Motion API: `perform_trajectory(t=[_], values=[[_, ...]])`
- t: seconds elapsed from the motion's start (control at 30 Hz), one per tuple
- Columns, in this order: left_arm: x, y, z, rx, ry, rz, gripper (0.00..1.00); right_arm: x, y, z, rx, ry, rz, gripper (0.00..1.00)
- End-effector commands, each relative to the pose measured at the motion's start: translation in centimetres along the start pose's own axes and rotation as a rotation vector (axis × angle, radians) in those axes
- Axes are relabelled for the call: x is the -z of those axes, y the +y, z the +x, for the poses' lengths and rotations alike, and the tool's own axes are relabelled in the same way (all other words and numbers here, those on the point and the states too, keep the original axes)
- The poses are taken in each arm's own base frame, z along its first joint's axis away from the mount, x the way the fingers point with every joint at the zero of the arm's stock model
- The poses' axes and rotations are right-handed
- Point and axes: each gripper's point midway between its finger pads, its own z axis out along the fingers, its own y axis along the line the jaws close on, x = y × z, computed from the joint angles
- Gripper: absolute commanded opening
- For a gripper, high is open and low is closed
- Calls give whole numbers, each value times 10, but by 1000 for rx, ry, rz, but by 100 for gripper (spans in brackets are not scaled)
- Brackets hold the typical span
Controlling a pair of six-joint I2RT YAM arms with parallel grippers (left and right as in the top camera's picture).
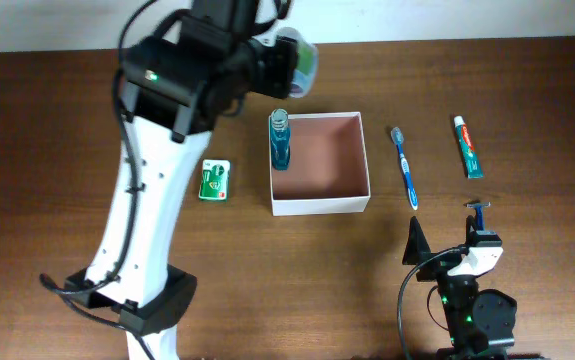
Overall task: Pack container
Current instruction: 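Lift the soap bottle and carry it over the box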
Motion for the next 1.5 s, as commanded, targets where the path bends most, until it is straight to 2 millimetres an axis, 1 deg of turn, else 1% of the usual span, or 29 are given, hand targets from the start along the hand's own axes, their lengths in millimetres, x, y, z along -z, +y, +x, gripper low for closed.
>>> perform_trajectory(t=[0.0, 0.13, 0.3, 0.37, 0.4, 0.5, 0.7, 0.77, 0.93, 1.1, 1.27, 1.47], values=[[-9, -13, -6, 44, -29, -15, 7, 0, 1, 2, 4, 4, -7, 98], [-40, -27, 5, 68, 21, -3, 7, 0, 1, 2, 4, 4, -7, 98], [-82, -34, 25, 86, 104, -13, 7, 0, 1, 2, 4, 4, -7, 99], [-96, -31, 33, 115, 134, -36, 7, 0, 1, 2, 4, 4, -7, 98], [-106, -25, 38, 129, 148, -71, 7, 0, 1, 2, 4, 4, -7, 98], [-123, -16, 49, 143, 179, -122, 7, 0, 1, 2, 4, 4, -7, 98], [-155, -12, 73, 152, 260, -149, 7, 0, 1, 2, 4, 4, -7, 98], [-162, -11, 79, 151, 275, -154, 8, 0, 1, 2, 4, 4, -7, 98], [-171, -8, 87, 165, 299, -176, 8, 0, 1, 2, 4, 4, -7, 98], [-186, -1, 104, 177, 346, -215, 8, 0, 1, 2, 4, 4, -7, 98], [-194, 3, 119, 192, 394, -242, 8, 0, 1, 2, 4, 4, -7, 98], [-200, 6, 132, 198, 435, -261, 8, 0, 1, 2, 4, 4, -7, 98]])
